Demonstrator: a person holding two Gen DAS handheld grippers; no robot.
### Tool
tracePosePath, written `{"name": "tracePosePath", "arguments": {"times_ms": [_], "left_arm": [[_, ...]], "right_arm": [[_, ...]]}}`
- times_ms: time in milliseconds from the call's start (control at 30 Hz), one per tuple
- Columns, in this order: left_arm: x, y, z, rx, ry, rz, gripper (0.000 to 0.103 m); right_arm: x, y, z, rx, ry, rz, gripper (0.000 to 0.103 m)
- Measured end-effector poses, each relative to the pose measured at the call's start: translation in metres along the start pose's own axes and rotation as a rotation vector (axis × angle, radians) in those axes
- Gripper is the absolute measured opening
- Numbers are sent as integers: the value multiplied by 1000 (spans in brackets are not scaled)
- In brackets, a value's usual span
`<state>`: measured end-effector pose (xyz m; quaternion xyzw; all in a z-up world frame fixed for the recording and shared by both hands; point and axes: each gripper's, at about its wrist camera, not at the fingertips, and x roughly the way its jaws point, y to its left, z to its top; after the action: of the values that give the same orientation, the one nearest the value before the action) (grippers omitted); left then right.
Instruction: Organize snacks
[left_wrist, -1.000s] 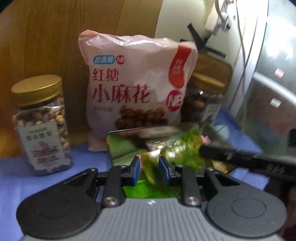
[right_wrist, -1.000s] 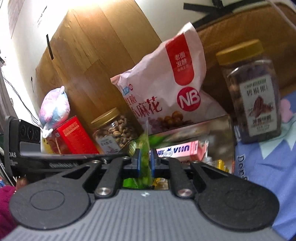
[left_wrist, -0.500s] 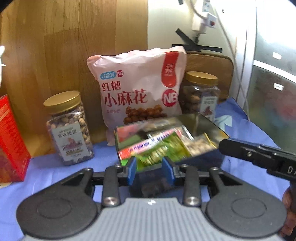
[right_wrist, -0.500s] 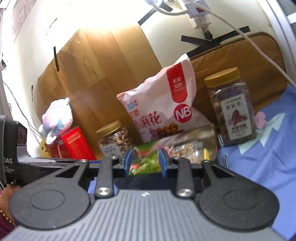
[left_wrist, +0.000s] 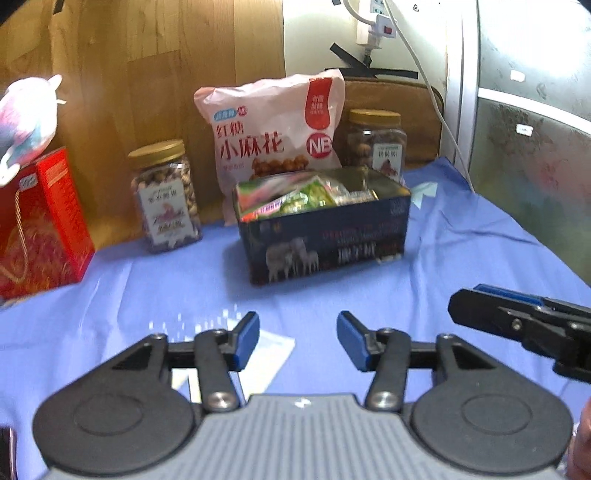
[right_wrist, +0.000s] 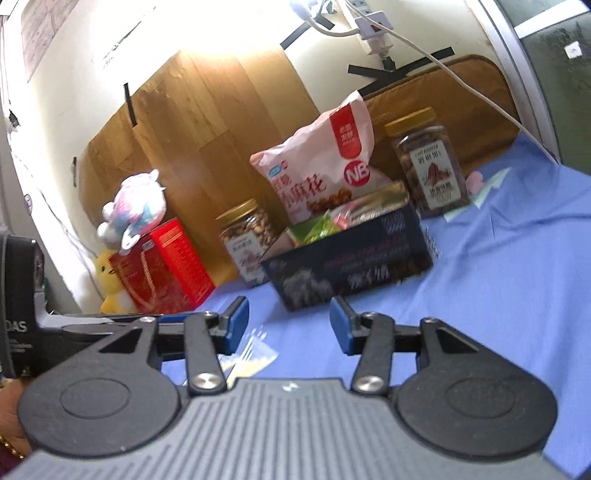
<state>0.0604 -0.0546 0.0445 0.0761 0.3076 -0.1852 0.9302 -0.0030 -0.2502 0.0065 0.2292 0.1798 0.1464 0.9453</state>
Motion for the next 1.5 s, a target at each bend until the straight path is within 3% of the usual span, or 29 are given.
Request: {"name": "tracePosePath", "arguments": {"times_ms": [133,200,267,600,1400,1500], "left_arm": [[-16,-7,-19,8,5,11,66],[-22,-10,-27,8,6,15,88],[-30,-13,-36,12,-2,35,100],[-44,-15,-58,-19,39,58,103],[-31,-13,-67,-24,87,101,103],[-30,-12,-67,-28,83,105,103]], "right_arm": [[-18,10,-15,-6,15,2,57],[-26,13,-20,-8,21,2,57],[-32,15,-25,-2,26,4,58],[-43,20,-38,29,58,17,68],[-39,18,-43,48,71,8,69],[-40,18,-43,50,66,2,76]]}}
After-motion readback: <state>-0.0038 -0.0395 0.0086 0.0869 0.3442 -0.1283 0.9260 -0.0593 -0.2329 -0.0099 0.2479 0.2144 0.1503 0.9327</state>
